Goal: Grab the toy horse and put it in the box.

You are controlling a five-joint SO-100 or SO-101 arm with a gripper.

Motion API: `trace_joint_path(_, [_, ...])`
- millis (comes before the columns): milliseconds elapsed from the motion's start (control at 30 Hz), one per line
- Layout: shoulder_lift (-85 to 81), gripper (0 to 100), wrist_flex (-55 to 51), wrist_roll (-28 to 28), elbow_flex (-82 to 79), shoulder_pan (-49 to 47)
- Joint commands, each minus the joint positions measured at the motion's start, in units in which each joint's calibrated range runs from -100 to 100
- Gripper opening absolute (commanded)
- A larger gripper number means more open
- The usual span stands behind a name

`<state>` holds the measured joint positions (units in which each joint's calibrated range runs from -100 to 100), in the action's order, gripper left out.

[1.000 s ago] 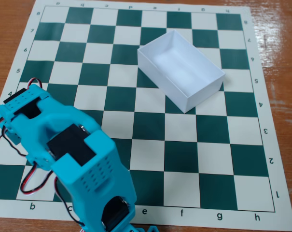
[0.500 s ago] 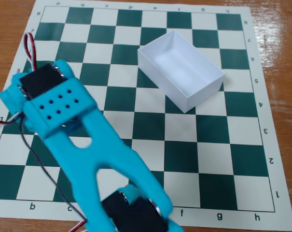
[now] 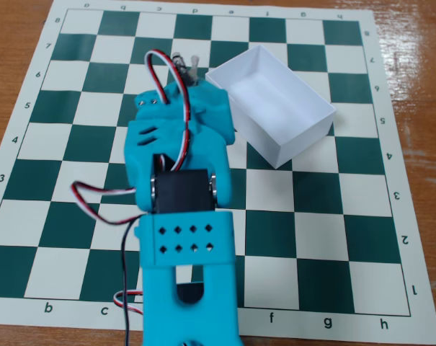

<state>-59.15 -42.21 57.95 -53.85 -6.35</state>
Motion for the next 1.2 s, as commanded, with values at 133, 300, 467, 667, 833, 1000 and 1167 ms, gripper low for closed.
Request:
trace_joint_path(133, [23.49,0,14.38,0.34,8.84,8.13])
trace_joint_path(300, [39.06,0,18.04,0.39,16.94,11.78])
trace_joint_path(467, [53.66,0,19.2,0.15,29.68,13.99])
trace_joint_path(667, [68.35,0,18.7,0.0,42.97,14.63])
trace_joint_path(833, [76.85,2,18.54,-1.32,48.16,14.28])
trace_joint_path(1000, [79.95,14,18.37,-3.42,48.25,13.49])
trace_joint_path(1167, [78.88,29,17.87,-4.88,47.98,13.06])
